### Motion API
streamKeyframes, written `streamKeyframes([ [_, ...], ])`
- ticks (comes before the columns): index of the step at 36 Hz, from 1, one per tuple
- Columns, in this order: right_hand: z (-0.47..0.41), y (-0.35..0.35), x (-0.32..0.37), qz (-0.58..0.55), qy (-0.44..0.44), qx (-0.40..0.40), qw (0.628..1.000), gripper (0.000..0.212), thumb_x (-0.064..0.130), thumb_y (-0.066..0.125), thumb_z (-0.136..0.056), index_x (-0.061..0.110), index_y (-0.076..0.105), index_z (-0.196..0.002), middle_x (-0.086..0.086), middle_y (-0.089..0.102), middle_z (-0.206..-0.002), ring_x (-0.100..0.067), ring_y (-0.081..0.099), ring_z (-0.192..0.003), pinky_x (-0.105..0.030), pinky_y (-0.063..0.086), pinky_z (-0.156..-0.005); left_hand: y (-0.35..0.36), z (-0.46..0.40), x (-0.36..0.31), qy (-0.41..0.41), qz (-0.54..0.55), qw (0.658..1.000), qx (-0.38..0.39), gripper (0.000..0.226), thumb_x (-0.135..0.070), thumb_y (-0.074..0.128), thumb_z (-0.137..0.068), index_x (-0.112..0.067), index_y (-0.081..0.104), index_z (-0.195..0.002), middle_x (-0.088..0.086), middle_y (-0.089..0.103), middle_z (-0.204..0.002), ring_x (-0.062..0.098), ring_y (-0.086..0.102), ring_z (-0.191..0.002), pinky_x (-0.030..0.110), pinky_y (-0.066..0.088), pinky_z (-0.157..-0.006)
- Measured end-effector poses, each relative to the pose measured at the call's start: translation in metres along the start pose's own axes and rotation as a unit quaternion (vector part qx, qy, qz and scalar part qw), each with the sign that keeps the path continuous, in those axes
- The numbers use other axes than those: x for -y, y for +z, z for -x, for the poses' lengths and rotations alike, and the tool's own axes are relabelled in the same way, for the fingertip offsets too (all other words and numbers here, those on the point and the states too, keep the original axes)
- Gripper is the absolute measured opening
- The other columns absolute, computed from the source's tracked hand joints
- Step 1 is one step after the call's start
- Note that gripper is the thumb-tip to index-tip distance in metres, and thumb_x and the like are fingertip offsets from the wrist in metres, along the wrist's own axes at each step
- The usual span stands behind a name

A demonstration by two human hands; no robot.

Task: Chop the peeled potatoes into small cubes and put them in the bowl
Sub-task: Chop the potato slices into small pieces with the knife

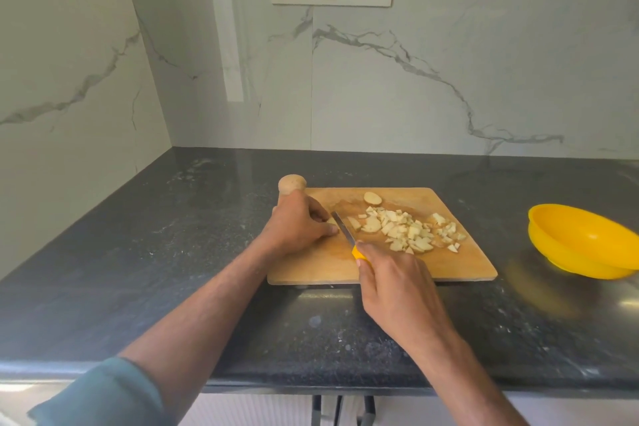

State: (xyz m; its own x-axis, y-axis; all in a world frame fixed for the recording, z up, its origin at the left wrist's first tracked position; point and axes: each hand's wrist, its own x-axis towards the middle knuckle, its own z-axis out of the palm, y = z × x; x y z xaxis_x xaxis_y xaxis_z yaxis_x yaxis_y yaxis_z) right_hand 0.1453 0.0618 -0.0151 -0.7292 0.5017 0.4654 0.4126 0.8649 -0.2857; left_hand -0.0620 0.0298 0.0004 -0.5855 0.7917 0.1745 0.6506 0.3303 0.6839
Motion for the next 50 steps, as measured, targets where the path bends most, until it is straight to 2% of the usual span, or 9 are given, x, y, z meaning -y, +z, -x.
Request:
streamKeyframes([
  [3, 0.001, 0.0, 0.001, 0.012, -0.005, 0.002, 1.0, 0.036, 0.028, 0.051, -0.101, 0.018, 0.06, -0.134, 0.004, 0.07, -0.081, -0.009, 0.062, -0.065, -0.026, 0.057, -0.064, 0.0, 0.0, 0.0, -0.003, 0.003, 1.0, 0.002, 0.026, -0.033, 0.09, -0.075, -0.021, 0.078, -0.095, -0.009, 0.071, -0.089, 0.01, 0.066, -0.091, 0.041, 0.056, -0.096],
  [11, 0.001, -0.001, 0.009, 0.02, -0.012, 0.027, 0.999, 0.036, 0.023, 0.055, -0.1, 0.014, 0.061, -0.134, 0.011, 0.063, -0.067, -0.002, 0.049, -0.048, -0.01, 0.04, -0.053, 0.0, 0.0, -0.003, -0.012, 0.014, 1.0, 0.011, 0.018, -0.03, 0.09, -0.077, -0.03, 0.072, -0.072, -0.012, 0.071, -0.081, 0.011, 0.064, -0.091, 0.047, 0.051, -0.101],
  [18, 0.0, -0.002, 0.007, -0.007, -0.011, 0.021, 1.0, 0.039, 0.028, 0.049, -0.104, 0.017, 0.054, -0.141, 0.01, 0.067, -0.075, -0.003, 0.058, -0.056, -0.013, 0.051, -0.06, 0.002, -0.001, -0.004, -0.036, 0.021, 0.999, -0.003, 0.017, -0.032, 0.092, -0.073, -0.023, 0.077, -0.077, -0.011, 0.072, -0.079, 0.014, 0.066, -0.091, 0.048, 0.052, -0.099],
  [24, -0.004, -0.001, 0.001, -0.018, -0.001, 0.018, 1.0, 0.04, 0.032, 0.05, -0.103, 0.021, 0.054, -0.141, 0.01, 0.072, -0.086, -0.003, 0.061, -0.063, -0.02, 0.056, -0.073, 0.001, -0.001, -0.005, -0.025, 0.028, 0.999, 0.02, 0.012, -0.024, 0.088, -0.079, -0.026, 0.077, -0.079, -0.014, 0.071, -0.082, 0.012, 0.065, -0.092, 0.049, 0.048, -0.106],
  [28, -0.004, -0.002, 0.002, -0.022, -0.003, 0.019, 1.0, 0.039, 0.032, 0.051, -0.103, 0.021, 0.056, -0.14, 0.009, 0.073, -0.088, -0.005, 0.062, -0.065, -0.015, 0.048, -0.069, 0.001, -0.002, -0.006, -0.03, 0.035, 0.999, 0.022, 0.012, -0.023, 0.088, -0.078, -0.027, 0.077, -0.077, -0.014, 0.071, -0.084, 0.013, 0.065, -0.093, 0.049, 0.048, -0.106],
  [31, -0.005, -0.002, 0.004, -0.023, -0.006, 0.027, 0.999, 0.039, 0.031, 0.05, -0.104, 0.021, 0.055, -0.141, 0.009, 0.072, -0.087, -0.004, 0.056, -0.06, -0.005, 0.034, -0.058, 0.001, -0.001, -0.005, -0.032, 0.04, 0.998, 0.025, 0.014, -0.022, 0.088, -0.079, -0.029, 0.076, -0.075, -0.013, 0.072, -0.083, 0.013, 0.066, -0.092, 0.051, 0.047, -0.107],
  [35, -0.01, -0.003, 0.007, -0.019, -0.012, 0.028, 0.999, 0.038, 0.03, 0.048, -0.104, 0.021, 0.055, -0.14, 0.008, 0.073, -0.095, -0.002, 0.049, -0.062, -0.005, 0.025, -0.053, 0.001, -0.003, -0.005, -0.033, 0.045, 0.998, 0.026, 0.017, -0.022, 0.088, -0.078, -0.029, 0.074, -0.071, -0.015, 0.072, -0.083, 0.013, 0.065, -0.094, 0.053, 0.043, -0.11],
  [45, -0.027, 0.003, 0.007, 0.004, -0.008, 0.027, 1.0, 0.032, 0.027, 0.05, -0.103, 0.021, 0.06, -0.133, 0.005, 0.072, -0.094, -0.009, 0.063, -0.076, -0.016, 0.04, -0.066, 0.004, 0.002, -0.005, -0.02, 0.038, 0.999, 0.003, 0.01, -0.023, 0.087, -0.076, -0.026, 0.078, -0.072, -0.017, 0.073, -0.078, 0.009, 0.064, -0.09, 0.052, 0.046, -0.104],
  [50, -0.018, 0.003, 0.008, 0.02, -0.002, 0.015, 1.0, 0.035, 0.026, 0.056, -0.1, 0.021, 0.062, -0.134, 0.007, 0.074, -0.099, -0.007, 0.068, -0.081, -0.014, 0.046, -0.07, 0.006, 0.003, -0.007, -0.027, 0.009, 0.999, -0.021, 0.022, -0.025, 0.085, -0.077, -0.032, 0.068, -0.065, -0.019, 0.067, -0.073, 0.015, 0.063, -0.097, 0.052, 0.044, -0.106],
])
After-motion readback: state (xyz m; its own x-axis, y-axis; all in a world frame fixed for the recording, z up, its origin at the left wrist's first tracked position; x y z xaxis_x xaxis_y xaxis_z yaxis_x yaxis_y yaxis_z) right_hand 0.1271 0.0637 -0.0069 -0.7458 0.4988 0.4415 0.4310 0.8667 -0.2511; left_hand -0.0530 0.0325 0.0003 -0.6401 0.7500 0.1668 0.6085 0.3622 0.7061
